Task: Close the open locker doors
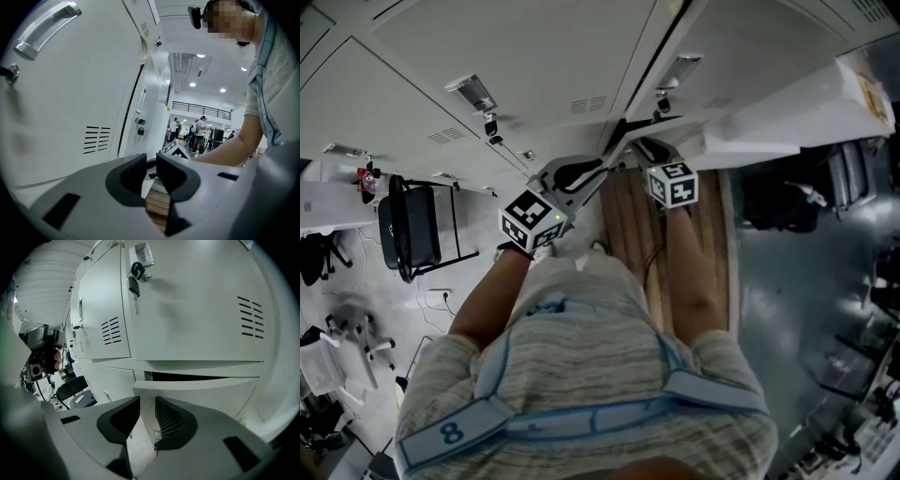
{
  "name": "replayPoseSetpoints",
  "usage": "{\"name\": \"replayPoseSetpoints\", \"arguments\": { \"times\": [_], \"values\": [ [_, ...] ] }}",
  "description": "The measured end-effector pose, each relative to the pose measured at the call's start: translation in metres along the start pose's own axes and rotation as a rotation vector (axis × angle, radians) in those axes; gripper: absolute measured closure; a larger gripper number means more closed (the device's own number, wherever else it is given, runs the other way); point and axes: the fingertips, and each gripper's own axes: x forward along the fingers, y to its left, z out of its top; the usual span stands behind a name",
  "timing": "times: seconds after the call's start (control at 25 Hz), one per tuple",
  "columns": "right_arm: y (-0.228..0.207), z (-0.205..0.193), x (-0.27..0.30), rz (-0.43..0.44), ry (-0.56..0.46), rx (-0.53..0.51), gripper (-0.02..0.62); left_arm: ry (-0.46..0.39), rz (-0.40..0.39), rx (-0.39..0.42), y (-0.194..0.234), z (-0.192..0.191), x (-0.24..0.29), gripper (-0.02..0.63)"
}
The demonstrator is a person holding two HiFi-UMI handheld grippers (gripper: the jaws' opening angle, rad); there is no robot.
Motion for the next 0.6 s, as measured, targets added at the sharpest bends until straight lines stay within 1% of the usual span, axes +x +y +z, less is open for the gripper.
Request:
{"name": "replayPoseSetpoints", "arguments": {
  "times": [0.6],
  "values": [
    [-0.006,0.011,0.025,-0.006,0.015,0.025,0.494,0.003,0.011,-0.004,0.005,-0.004,-0.001,0.545]
  ]
}}
